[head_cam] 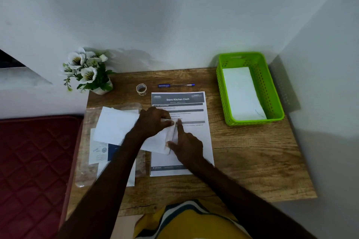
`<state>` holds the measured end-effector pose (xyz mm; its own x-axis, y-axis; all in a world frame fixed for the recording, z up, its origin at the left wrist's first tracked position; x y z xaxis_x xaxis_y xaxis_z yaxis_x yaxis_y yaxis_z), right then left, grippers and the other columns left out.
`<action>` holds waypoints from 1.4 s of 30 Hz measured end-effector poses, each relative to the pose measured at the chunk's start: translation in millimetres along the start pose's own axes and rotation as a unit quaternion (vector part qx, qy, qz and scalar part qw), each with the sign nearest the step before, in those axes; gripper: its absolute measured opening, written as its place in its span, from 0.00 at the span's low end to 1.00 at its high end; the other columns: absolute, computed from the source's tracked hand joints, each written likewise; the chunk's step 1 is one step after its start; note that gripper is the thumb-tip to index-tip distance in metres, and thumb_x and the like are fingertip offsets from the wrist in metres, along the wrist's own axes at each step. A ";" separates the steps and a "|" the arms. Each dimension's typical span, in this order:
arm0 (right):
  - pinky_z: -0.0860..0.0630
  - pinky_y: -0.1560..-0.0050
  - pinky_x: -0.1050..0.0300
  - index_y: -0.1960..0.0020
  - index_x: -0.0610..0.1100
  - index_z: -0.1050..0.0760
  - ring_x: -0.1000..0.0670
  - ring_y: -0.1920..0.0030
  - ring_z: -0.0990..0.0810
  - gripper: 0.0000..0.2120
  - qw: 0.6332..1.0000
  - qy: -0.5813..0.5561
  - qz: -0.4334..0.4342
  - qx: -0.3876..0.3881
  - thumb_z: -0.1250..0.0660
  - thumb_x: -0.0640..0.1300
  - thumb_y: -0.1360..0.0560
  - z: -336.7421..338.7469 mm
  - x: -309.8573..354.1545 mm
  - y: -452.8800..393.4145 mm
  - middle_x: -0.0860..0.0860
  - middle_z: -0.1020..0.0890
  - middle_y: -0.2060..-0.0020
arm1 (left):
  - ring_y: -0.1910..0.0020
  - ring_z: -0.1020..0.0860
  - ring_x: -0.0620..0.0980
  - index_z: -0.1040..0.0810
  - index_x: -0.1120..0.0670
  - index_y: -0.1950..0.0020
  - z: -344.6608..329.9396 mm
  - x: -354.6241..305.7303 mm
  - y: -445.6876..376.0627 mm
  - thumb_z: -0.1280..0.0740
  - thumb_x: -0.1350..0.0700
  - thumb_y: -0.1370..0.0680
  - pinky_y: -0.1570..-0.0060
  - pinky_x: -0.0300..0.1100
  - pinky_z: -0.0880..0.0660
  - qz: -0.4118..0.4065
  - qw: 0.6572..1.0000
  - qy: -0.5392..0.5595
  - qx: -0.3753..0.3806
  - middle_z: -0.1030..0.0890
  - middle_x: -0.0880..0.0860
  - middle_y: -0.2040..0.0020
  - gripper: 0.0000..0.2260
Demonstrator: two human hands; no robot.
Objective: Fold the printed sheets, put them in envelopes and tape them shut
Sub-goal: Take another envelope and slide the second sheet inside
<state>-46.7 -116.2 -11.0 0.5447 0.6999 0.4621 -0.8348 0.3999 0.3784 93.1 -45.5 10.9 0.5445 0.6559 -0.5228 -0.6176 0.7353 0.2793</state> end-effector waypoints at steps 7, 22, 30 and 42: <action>0.25 0.41 0.52 0.22 0.48 0.34 0.44 0.38 0.20 0.32 0.990 -0.139 -0.024 -0.001 0.33 0.60 0.20 6.3 -3.7 -11.6 0.46 0.19 0.35 | 0.47 0.19 0.44 0.13 0.50 0.47 11.0 2.8 0.6 0.28 0.49 0.21 0.41 0.46 0.23 0.001 0.996 0.085 0.026 0.13 0.46 0.47 0.07; 0.16 0.62 0.58 0.46 0.45 0.18 0.53 0.52 0.13 0.06 0.841 -0.540 -0.018 0.034 0.30 0.46 0.20 28.7 11.7 -9.9 0.53 0.13 0.51 | 0.56 0.21 0.38 0.14 0.51 0.48 59.3 -22.3 1.5 0.29 0.50 0.20 0.58 0.36 0.28 -0.021 0.988 0.136 -0.065 0.18 0.45 0.53 0.07; 0.14 0.55 0.51 0.39 0.41 0.20 0.47 0.47 0.13 0.11 0.803 -0.590 -0.040 0.073 0.29 0.42 0.20 36.1 7.4 -5.3 0.48 0.14 0.45 | 0.58 0.21 0.41 0.14 0.51 0.49 76.0 -26.2 -3.8 0.30 0.49 0.19 0.61 0.38 0.28 0.019 0.987 0.125 -0.102 0.17 0.45 0.56 0.08; 0.17 0.72 0.57 0.49 0.35 0.18 0.53 0.71 0.18 0.04 0.847 -0.516 -0.078 -0.095 0.30 0.37 0.20 85.7 -11.0 -73.0 0.47 0.20 0.61 | 0.59 0.20 0.47 0.15 0.54 0.45 28.9 26.0 9.8 0.28 0.52 0.21 0.57 0.43 0.21 0.258 0.813 0.468 -0.231 0.17 0.50 0.57 0.07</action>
<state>15.1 -203.9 25.0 0.3470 -0.2222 0.9112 -0.6902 0.5972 0.4085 117.6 -16.3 23.3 -0.3915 0.2803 -0.8764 -0.8918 0.1191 0.4365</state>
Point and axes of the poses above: each hand's wrist, its own y-axis away from the middle knuckle, its own z-axis out of the back of the hand, x = y × z, the point moved 7 cm from there along -y, towards the middle knuckle
